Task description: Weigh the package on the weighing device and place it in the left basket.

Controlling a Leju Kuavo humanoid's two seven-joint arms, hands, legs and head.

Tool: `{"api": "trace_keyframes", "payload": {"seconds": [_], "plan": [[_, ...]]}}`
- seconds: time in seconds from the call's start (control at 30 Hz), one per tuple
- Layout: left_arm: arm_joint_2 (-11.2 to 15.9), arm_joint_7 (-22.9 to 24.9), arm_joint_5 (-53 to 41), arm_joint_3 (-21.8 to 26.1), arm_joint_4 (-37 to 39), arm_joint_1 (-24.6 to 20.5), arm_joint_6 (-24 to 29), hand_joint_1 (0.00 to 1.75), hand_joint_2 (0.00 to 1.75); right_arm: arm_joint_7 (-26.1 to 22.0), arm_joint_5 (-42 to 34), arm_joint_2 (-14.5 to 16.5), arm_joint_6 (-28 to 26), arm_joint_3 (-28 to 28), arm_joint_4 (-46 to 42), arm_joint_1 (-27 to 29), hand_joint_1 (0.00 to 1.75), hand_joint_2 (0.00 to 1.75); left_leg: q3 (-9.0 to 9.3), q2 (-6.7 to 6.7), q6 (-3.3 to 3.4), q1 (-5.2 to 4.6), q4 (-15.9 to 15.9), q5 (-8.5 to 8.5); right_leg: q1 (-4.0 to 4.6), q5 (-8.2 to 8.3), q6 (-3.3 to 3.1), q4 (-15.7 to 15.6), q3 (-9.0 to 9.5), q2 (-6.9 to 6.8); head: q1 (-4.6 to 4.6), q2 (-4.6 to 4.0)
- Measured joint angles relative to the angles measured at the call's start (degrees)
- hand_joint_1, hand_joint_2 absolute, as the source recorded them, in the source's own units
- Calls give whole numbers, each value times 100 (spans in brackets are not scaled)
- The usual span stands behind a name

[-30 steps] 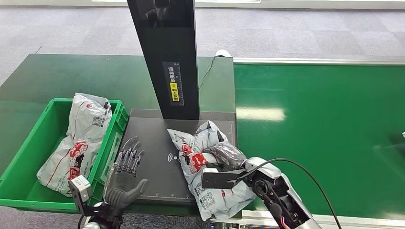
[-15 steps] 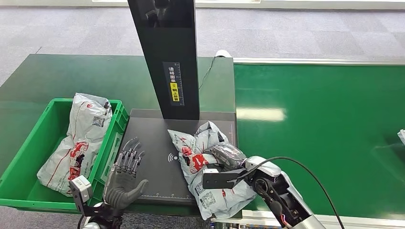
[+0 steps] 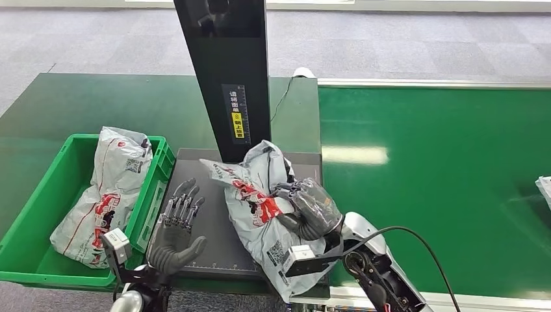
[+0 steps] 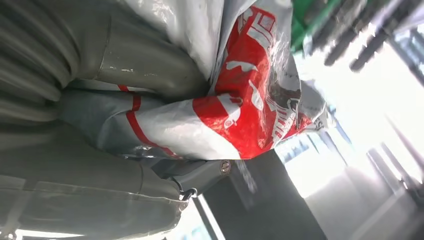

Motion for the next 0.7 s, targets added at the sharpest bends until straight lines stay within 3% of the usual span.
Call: {"api": "trace_keyframes", "payload": {"seconds": [0.07,0.1,0.27,0.7], "plan": [[18,1,17,-23,28,-28,-1,0,175,-9,101,1,-357,-26,-138,60,17,175,-1,0,0,0,0,0,-1,0,0,0,-1,0,1,0],[25,3,30,-33,40,-47,-1,0,175,5,128,3,-516,-39,-205,79,0,175,-1,0,0,0,0,0,-1,0,0,0,-1,0,0,0],[51,15,67,-90,83,-93,1,0,175,125,134,3,-853,-117,-435,146,0,175,-1,0,0,0,0,0,0,0,0,0,-1,0,0,0],[91,15,71,-124,125,-129,0,0,175,168,134,3,-893,-173,-560,208,0,175,-2,0,0,0,0,0,0,0,0,0,-3,0,1,0]]}}
